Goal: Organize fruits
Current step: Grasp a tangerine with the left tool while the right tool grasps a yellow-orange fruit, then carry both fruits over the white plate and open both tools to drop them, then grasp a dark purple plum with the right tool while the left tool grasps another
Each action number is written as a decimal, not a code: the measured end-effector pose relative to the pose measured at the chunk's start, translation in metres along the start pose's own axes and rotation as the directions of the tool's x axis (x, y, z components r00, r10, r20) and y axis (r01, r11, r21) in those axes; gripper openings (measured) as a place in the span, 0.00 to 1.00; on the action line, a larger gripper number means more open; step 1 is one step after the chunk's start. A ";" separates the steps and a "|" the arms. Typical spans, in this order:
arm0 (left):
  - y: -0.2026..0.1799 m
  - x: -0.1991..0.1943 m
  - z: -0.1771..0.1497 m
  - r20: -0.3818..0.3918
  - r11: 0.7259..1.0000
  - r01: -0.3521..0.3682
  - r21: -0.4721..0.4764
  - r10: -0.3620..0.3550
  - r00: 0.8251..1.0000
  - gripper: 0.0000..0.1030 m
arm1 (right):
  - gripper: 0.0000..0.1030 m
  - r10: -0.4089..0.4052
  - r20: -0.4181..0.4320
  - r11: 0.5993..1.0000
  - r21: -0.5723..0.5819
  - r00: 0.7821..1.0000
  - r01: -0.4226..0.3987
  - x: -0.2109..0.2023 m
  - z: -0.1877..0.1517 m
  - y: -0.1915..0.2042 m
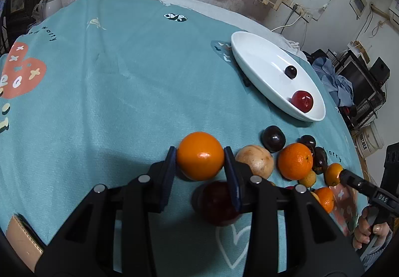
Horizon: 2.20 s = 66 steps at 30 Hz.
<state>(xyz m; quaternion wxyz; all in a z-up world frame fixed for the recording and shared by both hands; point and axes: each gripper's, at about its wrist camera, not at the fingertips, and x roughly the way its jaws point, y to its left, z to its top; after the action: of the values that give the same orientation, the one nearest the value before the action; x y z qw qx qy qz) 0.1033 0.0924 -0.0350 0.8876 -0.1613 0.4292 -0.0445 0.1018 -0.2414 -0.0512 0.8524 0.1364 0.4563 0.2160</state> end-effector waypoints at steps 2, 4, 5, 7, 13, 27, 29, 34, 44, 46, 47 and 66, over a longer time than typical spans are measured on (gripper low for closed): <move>0.000 0.000 0.000 0.000 1.000 -0.001 0.000 0.001 1.000 0.37 | 0.54 -0.024 -0.023 1.000 -0.008 0.999 0.023 0.007 -0.002 0.000; 0.000 0.000 0.000 0.000 1.000 0.000 0.002 0.000 1.000 0.37 | 0.52 -0.044 -0.021 0.999 -0.029 0.999 0.043 0.010 -0.003 0.003; -0.001 0.000 0.000 -0.001 1.000 0.000 0.003 0.000 1.000 0.37 | 0.47 -0.053 -0.017 0.998 -0.042 0.998 0.052 0.010 -0.004 0.005; -0.001 0.001 -0.001 -0.001 1.000 0.001 0.005 -0.001 1.000 0.37 | 0.42 -0.059 -0.009 0.997 -0.042 0.998 0.058 0.011 -0.004 0.004; -0.003 -0.001 -0.001 0.004 1.000 0.029 0.007 -0.029 1.000 0.37 | 0.40 -0.024 0.042 0.999 -0.024 0.999 0.025 0.002 0.001 0.000; -0.074 -0.004 0.044 0.037 0.984 0.150 0.098 -0.154 0.987 0.37 | 0.40 0.053 0.145 0.997 0.050 0.988 -0.061 -0.015 0.067 0.005; -0.099 0.008 0.060 0.030 0.978 0.160 0.133 -0.165 0.986 0.38 | 0.41 0.041 0.169 0.997 0.054 0.985 -0.050 -0.012 0.086 0.008; -0.127 0.049 0.082 0.004 0.981 0.122 0.149 -0.124 0.992 0.38 | 0.41 -0.009 0.177 0.995 0.100 0.984 -0.009 0.021 0.120 0.000; -0.113 0.068 0.089 0.002 0.985 0.135 0.108 -0.136 0.991 0.62 | 0.70 -0.053 0.222 0.993 0.115 0.974 0.028 0.043 0.130 -0.009; -0.108 0.061 0.088 0.015 0.985 0.136 0.102 -0.138 0.990 0.62 | 0.70 -0.052 0.236 0.996 0.089 0.970 0.031 0.035 0.128 -0.003; -0.105 0.059 0.088 0.021 0.987 0.130 0.099 -0.133 0.991 0.62 | 0.70 -0.041 0.236 0.997 0.077 0.971 0.023 0.032 0.125 0.000; -0.045 0.011 0.029 0.039 0.998 0.042 0.051 -0.044 0.998 0.72 | 0.68 0.288 0.018 0.940 0.186 0.958 -0.286 0.034 0.054 0.002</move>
<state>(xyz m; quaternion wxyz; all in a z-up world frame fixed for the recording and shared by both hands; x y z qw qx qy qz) 0.1351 0.0547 -0.0119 0.8986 -0.1493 0.4064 -0.0712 0.1638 -0.2248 -0.0454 0.7931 0.2796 0.4537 0.2948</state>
